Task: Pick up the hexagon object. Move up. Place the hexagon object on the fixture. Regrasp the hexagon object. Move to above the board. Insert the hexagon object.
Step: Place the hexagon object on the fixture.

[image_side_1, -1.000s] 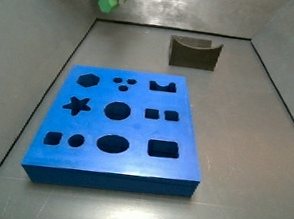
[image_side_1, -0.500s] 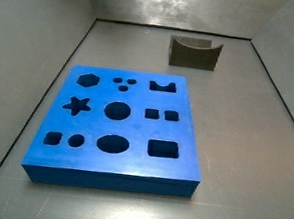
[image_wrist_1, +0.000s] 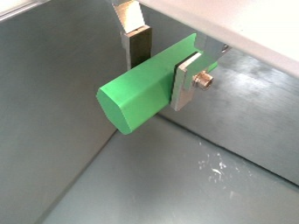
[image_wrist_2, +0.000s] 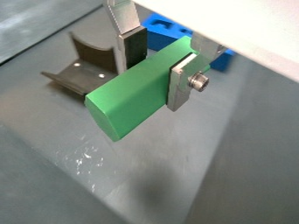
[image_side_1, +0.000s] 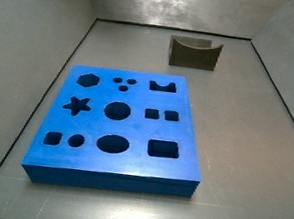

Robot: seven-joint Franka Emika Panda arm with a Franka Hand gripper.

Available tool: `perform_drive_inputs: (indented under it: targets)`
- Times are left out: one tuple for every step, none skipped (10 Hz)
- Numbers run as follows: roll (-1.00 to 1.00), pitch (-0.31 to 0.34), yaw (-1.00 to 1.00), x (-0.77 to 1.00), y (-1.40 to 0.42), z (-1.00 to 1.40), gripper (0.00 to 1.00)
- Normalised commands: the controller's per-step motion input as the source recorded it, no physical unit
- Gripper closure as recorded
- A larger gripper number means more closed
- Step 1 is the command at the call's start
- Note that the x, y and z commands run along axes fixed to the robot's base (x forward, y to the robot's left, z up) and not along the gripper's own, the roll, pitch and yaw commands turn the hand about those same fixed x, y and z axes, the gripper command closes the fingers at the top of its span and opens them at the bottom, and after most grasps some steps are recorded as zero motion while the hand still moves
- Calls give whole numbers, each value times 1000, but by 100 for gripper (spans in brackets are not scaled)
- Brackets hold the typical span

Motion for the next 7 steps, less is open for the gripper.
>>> perform_drive_inputs:
  targets:
    - [76, 89, 627, 1000, -659, 52, 100]
    - [57, 88, 479, 1000, -631, 51, 100]
    - [29, 93, 309, 1000, -586, 47, 100]
    - [4, 102, 169, 1000, -547, 41, 100]
    - [-9, 105, 106, 1000, -514, 39, 100]
    - [-23, 115, 64, 1000, -470, 37, 100]
    - [-27, 120, 49, 1000, -442, 34, 100]
